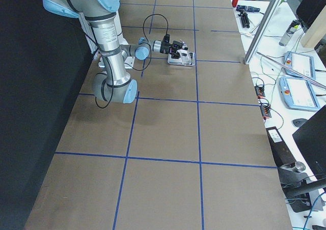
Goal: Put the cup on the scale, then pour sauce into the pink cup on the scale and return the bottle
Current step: 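Rotate the bottle upright with the right gripper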
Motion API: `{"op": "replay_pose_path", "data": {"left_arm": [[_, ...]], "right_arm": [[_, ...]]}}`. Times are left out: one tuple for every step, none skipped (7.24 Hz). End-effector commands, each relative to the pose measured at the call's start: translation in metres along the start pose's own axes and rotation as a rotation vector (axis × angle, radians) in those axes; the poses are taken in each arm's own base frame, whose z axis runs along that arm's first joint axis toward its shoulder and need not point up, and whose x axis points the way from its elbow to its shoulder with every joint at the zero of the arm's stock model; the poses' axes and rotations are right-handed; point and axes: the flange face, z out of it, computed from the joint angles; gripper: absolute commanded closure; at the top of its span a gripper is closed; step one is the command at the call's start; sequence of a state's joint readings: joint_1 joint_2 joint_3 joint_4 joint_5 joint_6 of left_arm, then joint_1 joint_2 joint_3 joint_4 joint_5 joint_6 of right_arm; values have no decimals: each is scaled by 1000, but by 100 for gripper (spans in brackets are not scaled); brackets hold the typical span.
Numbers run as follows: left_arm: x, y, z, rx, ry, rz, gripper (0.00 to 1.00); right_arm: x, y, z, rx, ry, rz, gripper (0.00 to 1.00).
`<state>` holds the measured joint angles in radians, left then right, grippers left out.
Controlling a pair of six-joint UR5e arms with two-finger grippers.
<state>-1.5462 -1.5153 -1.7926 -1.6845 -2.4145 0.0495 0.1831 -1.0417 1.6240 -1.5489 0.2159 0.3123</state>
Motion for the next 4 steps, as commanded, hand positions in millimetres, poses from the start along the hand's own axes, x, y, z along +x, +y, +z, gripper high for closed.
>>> {"op": "replay_pose_path", "data": {"left_arm": [[1,-1,-1,3,0,2,0],[2,-2,-2,5,0,6,0],[3,-2,-3,6,0,7,0],[3,-2,-3,7,0,8,0]], "right_arm": [[1,0,-17,38,-120,210,100],[6,-3,-20,56,-166,304,100],[8,4,-21,67,-216,419,100],[14,2,-23,83,-277,549,100]]}}
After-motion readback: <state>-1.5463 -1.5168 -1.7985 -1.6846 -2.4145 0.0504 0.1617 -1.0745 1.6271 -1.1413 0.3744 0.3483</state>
